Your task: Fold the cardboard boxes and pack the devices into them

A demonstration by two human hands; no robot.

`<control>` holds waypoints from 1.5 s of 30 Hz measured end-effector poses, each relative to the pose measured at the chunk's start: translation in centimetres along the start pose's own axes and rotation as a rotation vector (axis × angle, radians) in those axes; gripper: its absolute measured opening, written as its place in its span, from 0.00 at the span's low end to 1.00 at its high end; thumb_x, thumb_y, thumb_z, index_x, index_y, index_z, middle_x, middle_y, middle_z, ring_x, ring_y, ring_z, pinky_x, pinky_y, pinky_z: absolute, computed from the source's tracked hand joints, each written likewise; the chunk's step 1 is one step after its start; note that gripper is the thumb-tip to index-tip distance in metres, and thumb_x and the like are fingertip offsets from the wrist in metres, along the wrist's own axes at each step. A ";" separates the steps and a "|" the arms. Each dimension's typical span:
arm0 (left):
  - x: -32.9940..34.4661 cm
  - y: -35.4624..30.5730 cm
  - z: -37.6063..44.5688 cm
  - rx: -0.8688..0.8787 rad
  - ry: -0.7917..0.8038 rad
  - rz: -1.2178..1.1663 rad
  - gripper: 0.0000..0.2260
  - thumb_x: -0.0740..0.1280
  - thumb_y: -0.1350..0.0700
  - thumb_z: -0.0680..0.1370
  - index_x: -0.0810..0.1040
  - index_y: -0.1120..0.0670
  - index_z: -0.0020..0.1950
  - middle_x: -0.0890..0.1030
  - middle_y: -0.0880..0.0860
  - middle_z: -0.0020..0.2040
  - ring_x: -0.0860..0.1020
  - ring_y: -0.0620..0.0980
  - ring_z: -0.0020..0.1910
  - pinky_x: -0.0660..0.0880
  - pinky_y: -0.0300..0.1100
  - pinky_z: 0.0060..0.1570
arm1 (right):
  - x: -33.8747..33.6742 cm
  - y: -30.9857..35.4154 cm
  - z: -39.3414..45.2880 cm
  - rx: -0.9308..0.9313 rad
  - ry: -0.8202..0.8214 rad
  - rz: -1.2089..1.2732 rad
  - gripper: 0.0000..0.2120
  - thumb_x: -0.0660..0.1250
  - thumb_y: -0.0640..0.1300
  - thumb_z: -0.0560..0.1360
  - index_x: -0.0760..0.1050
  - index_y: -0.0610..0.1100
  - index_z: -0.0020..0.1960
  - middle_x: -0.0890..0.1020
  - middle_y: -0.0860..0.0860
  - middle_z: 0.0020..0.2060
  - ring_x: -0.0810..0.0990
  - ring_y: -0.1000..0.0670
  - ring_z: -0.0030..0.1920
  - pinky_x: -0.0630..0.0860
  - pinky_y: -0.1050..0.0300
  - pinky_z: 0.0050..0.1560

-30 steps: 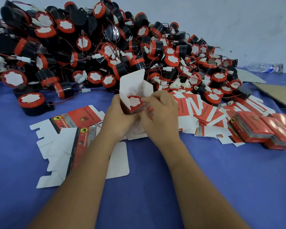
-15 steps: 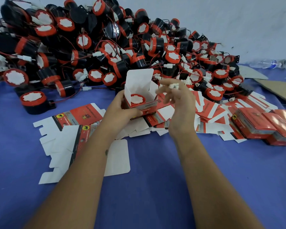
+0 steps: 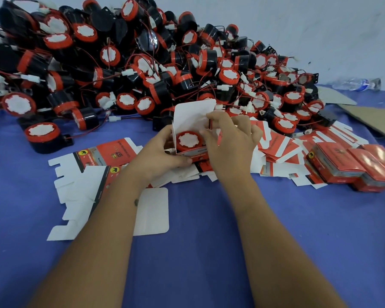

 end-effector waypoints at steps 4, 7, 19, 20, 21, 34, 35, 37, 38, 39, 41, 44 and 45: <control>0.0 0.0 0.0 -0.026 0.004 0.003 0.29 0.76 0.66 0.71 0.72 0.44 0.65 0.81 0.47 0.59 0.79 0.43 0.59 0.76 0.46 0.63 | 0.2 -0.4 0.3 -0.017 -0.021 -0.009 0.08 0.76 0.41 0.70 0.85 0.44 0.49 0.79 0.50 0.46 0.72 0.48 0.52 0.59 0.60 0.50; -0.1 0.0 -0.1 -0.045 -0.064 -0.002 0.28 0.75 0.64 0.73 0.70 0.45 0.67 0.80 0.48 0.61 0.77 0.44 0.61 0.74 0.47 0.65 | 0.0 -1.0 0.4 0.052 -0.019 0.096 0.06 0.74 0.37 0.71 0.85 0.42 0.48 0.76 0.44 0.53 0.68 0.51 0.55 0.63 0.71 0.54; 0.6 -1.7 0.2 -0.162 -0.233 -0.298 0.14 0.53 0.57 0.86 0.77 0.55 0.62 0.80 0.47 0.46 0.78 0.43 0.46 0.74 0.32 0.42 | 1.1 -0.6 -0.3 0.328 0.333 0.474 0.10 0.64 0.41 0.77 0.83 0.48 0.53 0.79 0.63 0.50 0.76 0.57 0.56 0.78 0.47 0.56; 0.3 -1.5 0.2 -0.132 -0.270 -0.276 0.15 0.53 0.54 0.86 0.79 0.55 0.58 0.80 0.45 0.45 0.78 0.41 0.46 0.74 0.29 0.44 | 1.3 -0.6 -0.3 0.318 0.365 0.453 0.11 0.63 0.43 0.78 0.84 0.48 0.52 0.80 0.62 0.51 0.76 0.55 0.57 0.77 0.46 0.58; 0.1 -1.2 0.0 -0.136 -0.285 -0.277 0.16 0.53 0.50 0.86 0.79 0.53 0.59 0.81 0.45 0.49 0.78 0.41 0.49 0.73 0.29 0.51 | 1.5 -0.6 -0.3 0.292 0.398 0.403 0.11 0.62 0.43 0.78 0.84 0.48 0.52 0.80 0.60 0.52 0.75 0.54 0.58 0.75 0.46 0.60; 0.1 -0.8 -0.1 0.168 -0.498 0.034 0.16 0.71 0.61 0.77 0.72 0.40 0.49 0.76 0.37 0.49 0.73 0.35 0.48 0.68 0.25 0.45 | 1.5 -0.3 -0.5 0.325 0.320 0.505 0.29 0.68 0.34 0.75 0.65 0.54 0.70 0.70 0.57 0.62 0.74 0.55 0.59 0.75 0.61 0.58; -0.1 -0.9 -0.1 0.188 -0.518 0.065 0.16 0.72 0.61 0.76 0.72 0.40 0.45 0.76 0.38 0.47 0.72 0.37 0.44 0.68 0.27 0.41 | 1.5 -0.2 -0.3 0.251 0.349 0.495 0.27 0.67 0.33 0.75 0.69 0.52 0.69 0.71 0.58 0.62 0.74 0.55 0.59 0.74 0.60 0.60; -0.2 -0.7 -0.1 0.186 -0.521 0.075 0.16 0.72 0.64 0.75 0.73 0.43 0.40 0.78 0.43 0.46 0.71 0.40 0.34 0.71 0.34 0.35 | 1.5 -0.1 -0.3 0.119 0.406 0.415 0.19 0.64 0.30 0.75 0.79 0.46 0.61 0.77 0.56 0.56 0.74 0.54 0.59 0.72 0.54 0.63; -0.2 -0.6 0.0 0.170 -0.511 0.075 0.16 0.71 0.66 0.75 0.74 0.44 0.40 0.79 0.45 0.47 0.71 0.42 0.32 0.73 0.39 0.35 | 1.5 -0.3 -0.4 0.133 0.423 0.415 0.18 0.63 0.29 0.75 0.81 0.45 0.57 0.78 0.57 0.54 0.74 0.53 0.60 0.72 0.53 0.63; -0.3 -0.6 -0.1 0.140 -0.498 0.074 0.16 0.70 0.66 0.75 0.75 0.44 0.40 0.80 0.45 0.47 0.73 0.43 0.33 0.75 0.42 0.36 | 1.4 -0.5 -0.5 0.201 0.441 0.454 0.18 0.61 0.30 0.75 0.83 0.47 0.54 0.79 0.60 0.52 0.74 0.53 0.60 0.73 0.53 0.63; -0.8 -0.9 -0.1 0.038 -0.461 -0.015 0.16 0.64 0.68 0.77 0.80 0.46 0.43 0.82 0.44 0.51 0.80 0.46 0.43 0.81 0.46 0.44 | 1.1 -0.8 -0.7 0.347 0.461 0.586 0.18 0.58 0.37 0.72 0.84 0.52 0.50 0.80 0.64 0.52 0.74 0.56 0.61 0.73 0.55 0.63; -1.8 -1.0 0.5 -0.180 -0.362 -0.292 0.16 0.60 0.72 0.76 0.83 0.58 0.52 0.81 0.54 0.62 0.80 0.54 0.58 0.78 0.54 0.57 | 1.0 -1.1 -0.7 0.382 0.490 0.625 0.17 0.58 0.44 0.71 0.84 0.49 0.51 0.81 0.59 0.56 0.74 0.58 0.61 0.72 0.57 0.64; -1.8 -0.9 0.3 -0.181 -0.342 -0.298 0.13 0.62 0.69 0.76 0.84 0.56 0.52 0.80 0.53 0.62 0.80 0.53 0.58 0.78 0.52 0.56 | 1.1 -1.0 -0.6 0.362 0.518 0.586 0.16 0.60 0.45 0.73 0.84 0.48 0.53 0.80 0.58 0.57 0.74 0.59 0.61 0.72 0.58 0.63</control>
Point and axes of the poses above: each hand's wrist, its own z-axis towards the middle knuckle, its own x-axis out of the palm, y = z × x, the point moved 3 cm from there along z, towards the middle knuckle
